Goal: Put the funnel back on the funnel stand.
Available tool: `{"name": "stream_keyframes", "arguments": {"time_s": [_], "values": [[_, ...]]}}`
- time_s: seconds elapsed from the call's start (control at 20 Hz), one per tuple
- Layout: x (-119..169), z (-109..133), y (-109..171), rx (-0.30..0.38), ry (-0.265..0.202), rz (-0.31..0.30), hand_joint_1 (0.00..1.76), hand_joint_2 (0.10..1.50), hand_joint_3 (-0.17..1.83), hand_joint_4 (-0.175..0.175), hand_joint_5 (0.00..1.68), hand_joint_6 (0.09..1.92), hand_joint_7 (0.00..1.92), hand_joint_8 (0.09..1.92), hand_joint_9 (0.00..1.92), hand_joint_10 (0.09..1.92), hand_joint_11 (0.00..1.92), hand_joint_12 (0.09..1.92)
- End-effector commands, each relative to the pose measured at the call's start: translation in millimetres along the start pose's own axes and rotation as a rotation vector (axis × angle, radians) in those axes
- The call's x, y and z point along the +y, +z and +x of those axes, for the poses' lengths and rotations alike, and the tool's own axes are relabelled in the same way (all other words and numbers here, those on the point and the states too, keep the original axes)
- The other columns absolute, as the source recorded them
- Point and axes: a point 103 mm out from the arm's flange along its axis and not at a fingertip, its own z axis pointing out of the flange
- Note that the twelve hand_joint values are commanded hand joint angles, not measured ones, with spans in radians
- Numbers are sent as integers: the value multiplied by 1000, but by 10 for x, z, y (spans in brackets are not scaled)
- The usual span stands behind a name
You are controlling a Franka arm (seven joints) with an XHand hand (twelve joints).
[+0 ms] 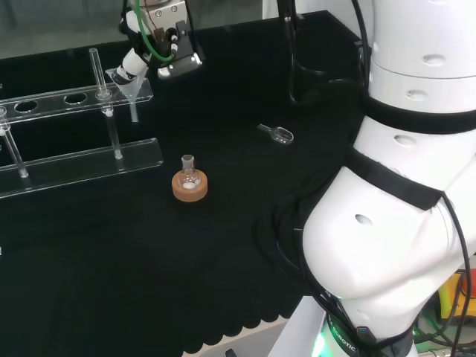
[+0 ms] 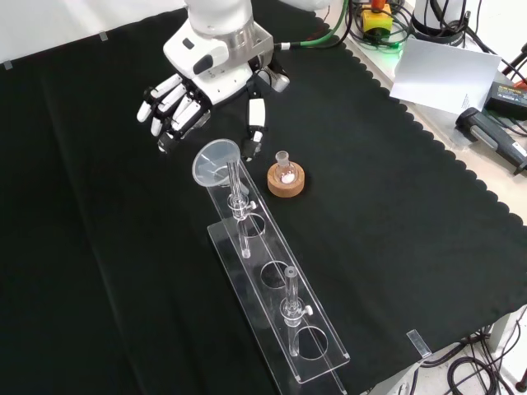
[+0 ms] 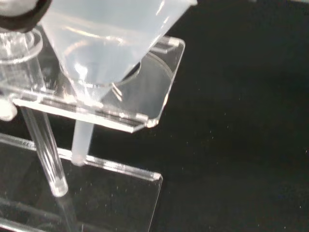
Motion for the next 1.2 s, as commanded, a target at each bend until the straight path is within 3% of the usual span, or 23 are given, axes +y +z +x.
{"name": "stream_keyframes", "arguments": {"time_s": [0.05, 0.75, 1.2], "values": [[-65, -43, -51, -3, -1, -9, 602, 600, 267, -2, 227, 87, 524, 87, 119, 708, 0, 314], [-501, -138, -420, 14, 29, -65, 556, 610, 229, -6, 173, 87, 461, 87, 72, 731, 0, 229], [-846, -131, -329, 35, 52, -35, 561, 617, 219, -3, 188, 87, 500, 87, 113, 751, 0, 212]]}}
